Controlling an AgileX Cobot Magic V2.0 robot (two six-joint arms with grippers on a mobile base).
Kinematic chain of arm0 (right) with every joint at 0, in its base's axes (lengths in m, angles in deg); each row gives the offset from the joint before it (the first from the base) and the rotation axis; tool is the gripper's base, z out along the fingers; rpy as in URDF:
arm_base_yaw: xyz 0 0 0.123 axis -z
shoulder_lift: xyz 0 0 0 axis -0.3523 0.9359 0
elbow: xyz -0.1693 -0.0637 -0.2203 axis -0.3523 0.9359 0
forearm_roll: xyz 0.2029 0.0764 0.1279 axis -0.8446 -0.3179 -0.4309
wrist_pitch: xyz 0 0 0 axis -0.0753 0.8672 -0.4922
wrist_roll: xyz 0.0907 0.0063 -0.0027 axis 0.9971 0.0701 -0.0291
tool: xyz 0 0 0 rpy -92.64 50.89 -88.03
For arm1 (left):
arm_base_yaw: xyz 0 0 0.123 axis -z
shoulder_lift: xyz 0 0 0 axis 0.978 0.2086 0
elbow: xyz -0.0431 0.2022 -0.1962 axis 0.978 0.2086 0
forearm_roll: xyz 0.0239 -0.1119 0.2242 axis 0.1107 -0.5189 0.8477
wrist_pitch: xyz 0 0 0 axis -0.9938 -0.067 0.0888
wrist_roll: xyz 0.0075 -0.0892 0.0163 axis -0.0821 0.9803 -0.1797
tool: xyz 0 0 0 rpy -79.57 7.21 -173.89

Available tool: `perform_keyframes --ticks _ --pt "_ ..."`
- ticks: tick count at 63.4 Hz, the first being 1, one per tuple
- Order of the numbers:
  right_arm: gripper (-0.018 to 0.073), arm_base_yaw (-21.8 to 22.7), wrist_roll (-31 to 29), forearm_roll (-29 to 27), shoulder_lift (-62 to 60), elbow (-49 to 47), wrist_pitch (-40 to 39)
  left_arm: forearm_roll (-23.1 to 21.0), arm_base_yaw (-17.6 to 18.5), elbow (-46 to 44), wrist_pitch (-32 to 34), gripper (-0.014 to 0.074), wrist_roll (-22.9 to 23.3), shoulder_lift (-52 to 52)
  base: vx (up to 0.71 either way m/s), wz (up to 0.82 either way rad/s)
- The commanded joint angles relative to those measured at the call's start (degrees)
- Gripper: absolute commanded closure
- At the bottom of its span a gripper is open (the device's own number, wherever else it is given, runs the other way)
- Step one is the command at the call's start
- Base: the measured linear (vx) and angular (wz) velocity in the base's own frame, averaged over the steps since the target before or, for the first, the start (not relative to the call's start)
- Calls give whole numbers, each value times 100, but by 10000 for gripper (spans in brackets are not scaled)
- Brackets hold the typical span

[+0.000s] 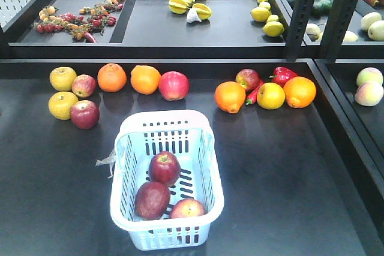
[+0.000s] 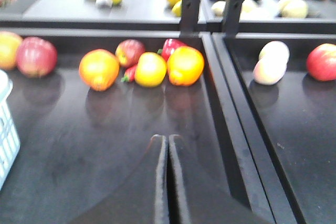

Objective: Pick three apples into basket with both arms

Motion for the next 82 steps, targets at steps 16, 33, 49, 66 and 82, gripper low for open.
perform_keyframes --ticks 16,33,49,66,82 --pt "568 -433 564 736 -1110 568 -957 -55 -7 133 449 603 44 -85 0 0" --pt "568 -433 569 731 -1865 1153 -1468 -55 -7 133 449 603 44 -85 0 0" --pt "568 -433 582 721 -2366 1332 -1569 -55 -7 133 449 603 44 -85 0 0" --pt "568 -433 604 709 -2366 1332 -1545 -55 -7 133 449 603 44 -85 0 0" --pt "568 -433 604 709 -2366 1332 -1545 -55 -7 133 449 603 44 -85 0 0"
